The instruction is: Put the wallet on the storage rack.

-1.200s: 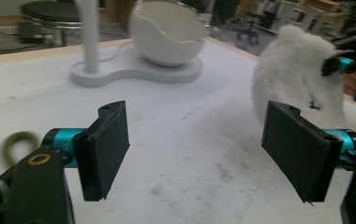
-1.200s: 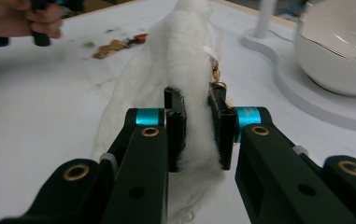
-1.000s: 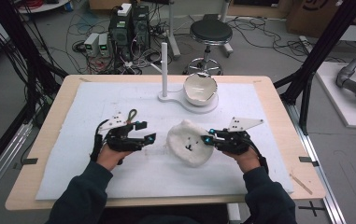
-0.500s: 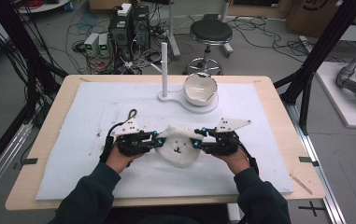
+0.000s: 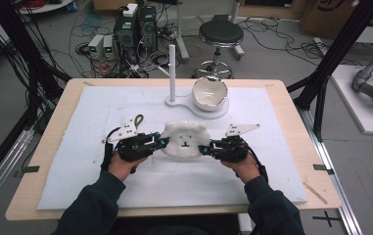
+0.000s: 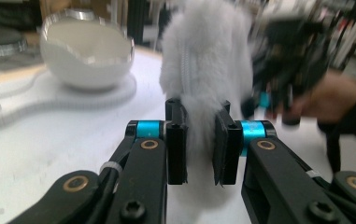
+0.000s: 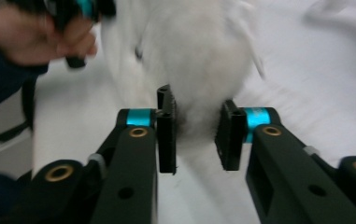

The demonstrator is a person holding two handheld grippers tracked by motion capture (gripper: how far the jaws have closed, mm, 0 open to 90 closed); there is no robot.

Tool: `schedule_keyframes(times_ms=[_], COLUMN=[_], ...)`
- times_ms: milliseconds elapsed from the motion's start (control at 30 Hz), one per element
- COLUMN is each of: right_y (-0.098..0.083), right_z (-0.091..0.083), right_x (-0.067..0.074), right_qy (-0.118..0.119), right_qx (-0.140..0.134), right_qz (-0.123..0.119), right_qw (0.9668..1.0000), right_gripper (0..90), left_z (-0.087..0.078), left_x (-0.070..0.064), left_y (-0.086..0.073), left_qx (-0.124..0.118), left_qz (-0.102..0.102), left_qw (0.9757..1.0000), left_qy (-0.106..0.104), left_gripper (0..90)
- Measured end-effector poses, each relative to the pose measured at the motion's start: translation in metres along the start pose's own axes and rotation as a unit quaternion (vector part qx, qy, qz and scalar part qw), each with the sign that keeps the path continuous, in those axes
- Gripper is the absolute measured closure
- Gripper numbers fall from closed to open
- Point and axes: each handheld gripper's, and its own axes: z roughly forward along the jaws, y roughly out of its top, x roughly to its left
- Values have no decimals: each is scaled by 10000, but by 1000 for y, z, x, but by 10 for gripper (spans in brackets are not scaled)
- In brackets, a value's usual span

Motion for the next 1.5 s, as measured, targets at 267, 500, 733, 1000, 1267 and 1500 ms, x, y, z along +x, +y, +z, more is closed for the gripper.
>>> schedule_keyframes(times_ms=[267,500,733,1000,1267,1500], right_y=[3,6,8,8,27,60], right_z=[-13,-4,-7,-1,-15,-22], right_x=[0,10,10,10,7,-6], right_qy=[-313,-40,-427,-117,-849,-1268], right_qx=[-266,79,-211,-176,-345,-414], right_qz=[-364,-808,-611,-467,-1106,-1572], right_qw=[9985,9967,9970,9987,9896,9785], right_gripper=[780,778,502,741,772,771], left_z=[6,-3,0,3,-9,-41], left_x=[0,4,-1,-3,13,34], left_y=[-2,6,4,1,0,1], left_qx=[401,-1,141,113,84,-332], left_qz=[102,143,456,336,-317,-526], left_qw=[9989,9998,9989,9992,9987,9920], left_qy=[199,120,-34,-206,390,1098], left_gripper=[554,535,777,765,455,387])
